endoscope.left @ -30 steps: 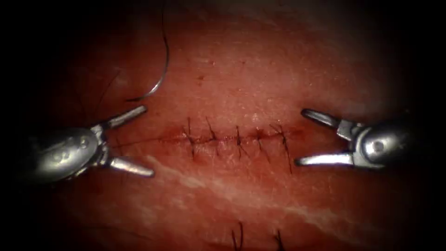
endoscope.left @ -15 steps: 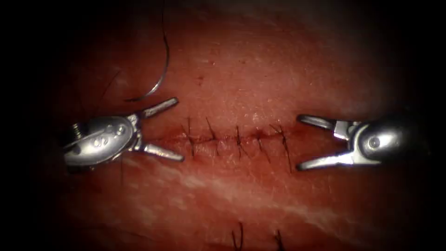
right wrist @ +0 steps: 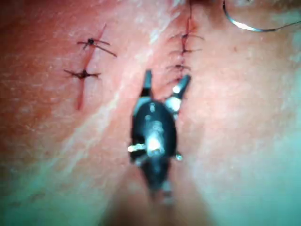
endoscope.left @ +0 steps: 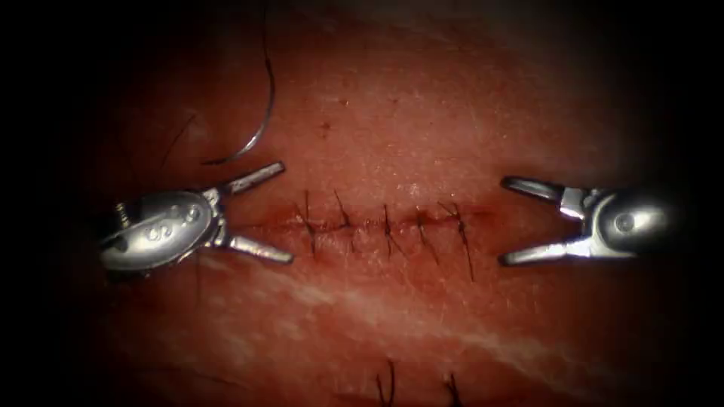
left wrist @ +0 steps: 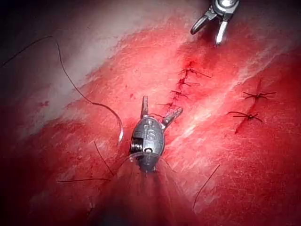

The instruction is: Wound Closure

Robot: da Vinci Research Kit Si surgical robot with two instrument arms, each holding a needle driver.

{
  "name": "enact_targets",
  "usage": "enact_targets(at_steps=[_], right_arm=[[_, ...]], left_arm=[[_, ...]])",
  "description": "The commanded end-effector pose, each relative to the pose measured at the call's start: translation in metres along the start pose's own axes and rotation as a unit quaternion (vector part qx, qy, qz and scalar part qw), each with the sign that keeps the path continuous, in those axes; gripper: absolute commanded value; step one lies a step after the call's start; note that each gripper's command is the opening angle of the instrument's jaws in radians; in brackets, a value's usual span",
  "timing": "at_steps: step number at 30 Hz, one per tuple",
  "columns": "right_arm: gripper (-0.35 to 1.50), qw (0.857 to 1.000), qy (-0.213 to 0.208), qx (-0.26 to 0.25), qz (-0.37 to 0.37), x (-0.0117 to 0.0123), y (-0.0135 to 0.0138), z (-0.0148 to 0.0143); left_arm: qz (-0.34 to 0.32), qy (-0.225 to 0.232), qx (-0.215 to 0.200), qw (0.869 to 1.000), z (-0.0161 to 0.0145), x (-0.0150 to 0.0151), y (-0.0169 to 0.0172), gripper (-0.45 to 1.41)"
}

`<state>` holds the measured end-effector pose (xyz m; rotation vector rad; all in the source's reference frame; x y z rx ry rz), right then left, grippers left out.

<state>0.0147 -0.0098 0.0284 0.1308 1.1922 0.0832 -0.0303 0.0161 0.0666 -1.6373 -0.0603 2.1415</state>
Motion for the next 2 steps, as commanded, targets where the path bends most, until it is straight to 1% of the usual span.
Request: enact_targets(at_steps=[1, 2], right_arm=[[1.04, 1.0, 0.0, 0.002, 0.002, -0.0006, -0.001, 0.0006], [1.04, 1.0, 0.0, 0.002, 0.001, -0.0006, -0.001, 0.0006]], left_arm=[[-0.001, 0.001, -0.002, 1.0, 0.0006, -0.0008, 0.0003, 0.51], [-0.001, 0.001, -0.002, 1.0, 0.0006, -0.0008, 0.0003, 0.51]])
